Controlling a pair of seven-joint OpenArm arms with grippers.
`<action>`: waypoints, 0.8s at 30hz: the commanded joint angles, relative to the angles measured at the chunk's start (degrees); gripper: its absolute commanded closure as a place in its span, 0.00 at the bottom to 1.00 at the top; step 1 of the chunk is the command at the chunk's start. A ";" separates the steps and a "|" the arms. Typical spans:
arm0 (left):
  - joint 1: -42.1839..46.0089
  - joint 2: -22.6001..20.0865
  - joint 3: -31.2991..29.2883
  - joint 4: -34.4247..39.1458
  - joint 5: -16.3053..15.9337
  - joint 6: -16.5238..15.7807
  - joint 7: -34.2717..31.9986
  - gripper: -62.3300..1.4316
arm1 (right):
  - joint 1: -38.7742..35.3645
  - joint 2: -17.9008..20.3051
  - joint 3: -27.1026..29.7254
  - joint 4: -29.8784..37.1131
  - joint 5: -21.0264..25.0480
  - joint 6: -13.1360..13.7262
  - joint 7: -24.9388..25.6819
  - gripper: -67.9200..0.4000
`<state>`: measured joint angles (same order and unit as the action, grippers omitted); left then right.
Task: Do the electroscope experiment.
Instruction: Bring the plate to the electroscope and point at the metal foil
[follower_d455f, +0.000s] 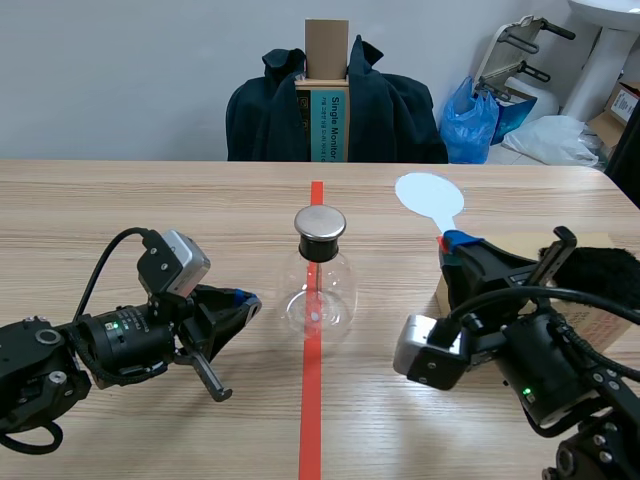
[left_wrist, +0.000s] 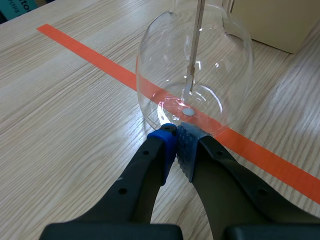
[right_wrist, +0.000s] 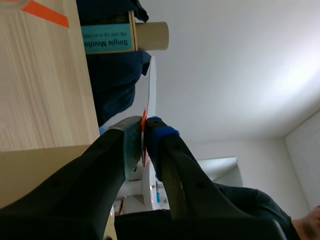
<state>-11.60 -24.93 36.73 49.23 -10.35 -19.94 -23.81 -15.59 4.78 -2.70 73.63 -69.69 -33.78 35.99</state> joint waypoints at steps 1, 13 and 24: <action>-0.79 0.15 -0.59 0.94 -0.55 -0.09 -0.66 0.93 | 1.16 0.61 0.37 0.79 0.44 -0.68 0.94 0.98; -0.79 0.15 -0.59 0.94 -0.55 -0.09 -0.68 0.93 | 3.02 0.46 0.37 0.79 0.44 -0.17 10.21 0.98; -0.79 0.13 -0.59 0.94 -0.55 -0.09 -0.83 0.93 | 3.41 0.44 -1.22 0.79 -0.52 0.83 16.22 0.98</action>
<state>-11.60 -24.93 36.73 49.23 -10.35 -19.94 -23.68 -13.04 4.93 -3.99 73.65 -70.59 -32.53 52.16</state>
